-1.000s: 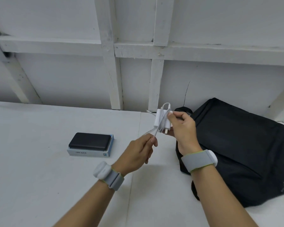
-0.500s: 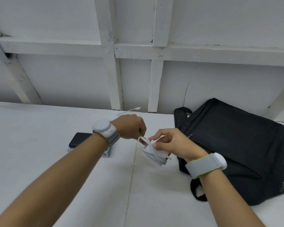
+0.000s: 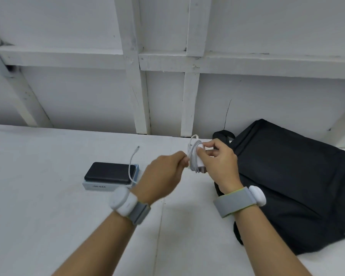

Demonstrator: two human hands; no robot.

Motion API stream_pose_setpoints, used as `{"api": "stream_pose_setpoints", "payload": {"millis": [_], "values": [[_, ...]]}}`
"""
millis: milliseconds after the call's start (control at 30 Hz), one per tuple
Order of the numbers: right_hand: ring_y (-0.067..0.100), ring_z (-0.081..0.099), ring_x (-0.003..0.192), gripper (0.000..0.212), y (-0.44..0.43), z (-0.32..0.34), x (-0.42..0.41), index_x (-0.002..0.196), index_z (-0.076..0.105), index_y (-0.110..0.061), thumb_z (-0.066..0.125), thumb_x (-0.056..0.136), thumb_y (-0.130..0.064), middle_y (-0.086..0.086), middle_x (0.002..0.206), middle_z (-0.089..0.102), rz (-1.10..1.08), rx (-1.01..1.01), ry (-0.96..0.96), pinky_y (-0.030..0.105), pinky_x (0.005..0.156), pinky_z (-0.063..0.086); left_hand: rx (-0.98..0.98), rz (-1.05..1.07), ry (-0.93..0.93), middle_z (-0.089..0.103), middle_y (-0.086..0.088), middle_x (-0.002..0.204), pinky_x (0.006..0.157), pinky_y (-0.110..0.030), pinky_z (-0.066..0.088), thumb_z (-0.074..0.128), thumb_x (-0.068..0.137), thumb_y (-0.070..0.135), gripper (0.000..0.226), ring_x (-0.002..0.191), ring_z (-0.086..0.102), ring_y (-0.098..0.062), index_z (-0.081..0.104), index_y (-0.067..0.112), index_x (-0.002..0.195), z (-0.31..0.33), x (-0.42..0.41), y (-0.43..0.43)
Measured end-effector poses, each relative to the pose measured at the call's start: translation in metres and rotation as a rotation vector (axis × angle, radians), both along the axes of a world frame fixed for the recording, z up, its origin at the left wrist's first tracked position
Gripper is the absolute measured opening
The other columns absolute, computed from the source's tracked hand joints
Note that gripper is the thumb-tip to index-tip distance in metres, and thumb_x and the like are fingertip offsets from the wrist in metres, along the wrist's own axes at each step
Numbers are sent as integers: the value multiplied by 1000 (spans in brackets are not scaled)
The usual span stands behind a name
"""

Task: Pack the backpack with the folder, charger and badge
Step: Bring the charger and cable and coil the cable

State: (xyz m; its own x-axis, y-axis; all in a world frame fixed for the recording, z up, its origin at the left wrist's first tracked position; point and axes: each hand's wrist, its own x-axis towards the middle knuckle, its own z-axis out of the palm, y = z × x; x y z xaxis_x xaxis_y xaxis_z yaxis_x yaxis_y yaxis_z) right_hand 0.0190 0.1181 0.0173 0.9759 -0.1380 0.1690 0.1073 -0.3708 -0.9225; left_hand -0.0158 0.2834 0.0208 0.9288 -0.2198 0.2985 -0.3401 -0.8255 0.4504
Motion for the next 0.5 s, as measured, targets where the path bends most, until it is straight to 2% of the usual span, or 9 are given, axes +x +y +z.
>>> {"api": "stream_pose_setpoints", "payload": {"millis": [67, 133, 200, 233, 333, 400, 467, 500], "values": [[26, 71, 69, 10, 3, 3, 0, 83, 66, -22, 72, 83, -30, 0, 69, 73, -33, 202, 18, 52, 62, 59, -174, -55, 25, 49, 5, 58, 63, -39, 47, 35, 103, 38, 26, 61, 53, -22, 55, 27, 92, -16, -11, -3], [33, 70, 70, 14, 4, 9, -1, 93, 67, -10, 71, 86, -22, 0, 68, 72, -15, 391, 56, 56, 64, 59, -382, -119, 123, 50, 6, 57, 57, -33, 44, 35, 104, 37, 26, 50, 48, -13, 54, 28, 88, -27, -20, -4], [27, 67, 62, 22, 4, 16, -3, 102, 64, 0, 68, 90, -18, -1, 65, 70, 43, 507, 89, 53, 65, 60, -512, -164, 250, 54, 7, 60, 54, -23, 43, 35, 104, 37, 28, 46, 48, -12, 54, 25, 88, -35, -22, -2], [24, 66, 59, 23, 4, 18, -4, 104, 63, 2, 66, 91, -17, 0, 65, 70, 78, 540, 102, 49, 63, 59, -516, -175, 300, 55, 7, 60, 53, -21, 42, 36, 104, 37, 28, 46, 48, -13, 54, 24, 87, -39, -21, 1], [23, 62, 56, 21, 3, 20, -7, 105, 61, 2, 61, 94, -16, 6, 68, 67, 204, 621, 159, 33, 50, 54, -393, -197, 383, 52, 10, 55, 53, -19, 42, 37, 104, 38, 30, 45, 47, -13, 54, 23, 83, -45, -7, 15], [25, 56, 56, 17, 1, 21, -8, 104, 61, 0, 60, 94, -14, 9, 71, 64, 312, 580, 200, 27, 44, 47, -273, -204, 404, 52, 11, 54, 55, -19, 41, 40, 103, 39, 32, 48, 47, -8, 57, 24, 81, -38, 7, 26], [21, 54, 54, 5, 0, 22, -10, 93, 61, -5, 59, 94, -10, 7, 78, 67, 429, 507, 241, 22, 42, 42, -75, -226, 397, 61, 5, 66, 62, -20, 41, 46, 101, 37, 30, 60, 54, -9, 62, 24, 80, -26, 24, 36], [17, 55, 52, 8, 0, 22, -11, 86, 61, -8, 59, 94, -7, 7, 83, 70, 476, 465, 256, 21, 42, 40, 38, -235, 373, 66, 0, 75, 67, -22, 41, 50, 99, 35, 28, 68, 57, -13, 65, 23, 79, -18, 33, 41]]}}
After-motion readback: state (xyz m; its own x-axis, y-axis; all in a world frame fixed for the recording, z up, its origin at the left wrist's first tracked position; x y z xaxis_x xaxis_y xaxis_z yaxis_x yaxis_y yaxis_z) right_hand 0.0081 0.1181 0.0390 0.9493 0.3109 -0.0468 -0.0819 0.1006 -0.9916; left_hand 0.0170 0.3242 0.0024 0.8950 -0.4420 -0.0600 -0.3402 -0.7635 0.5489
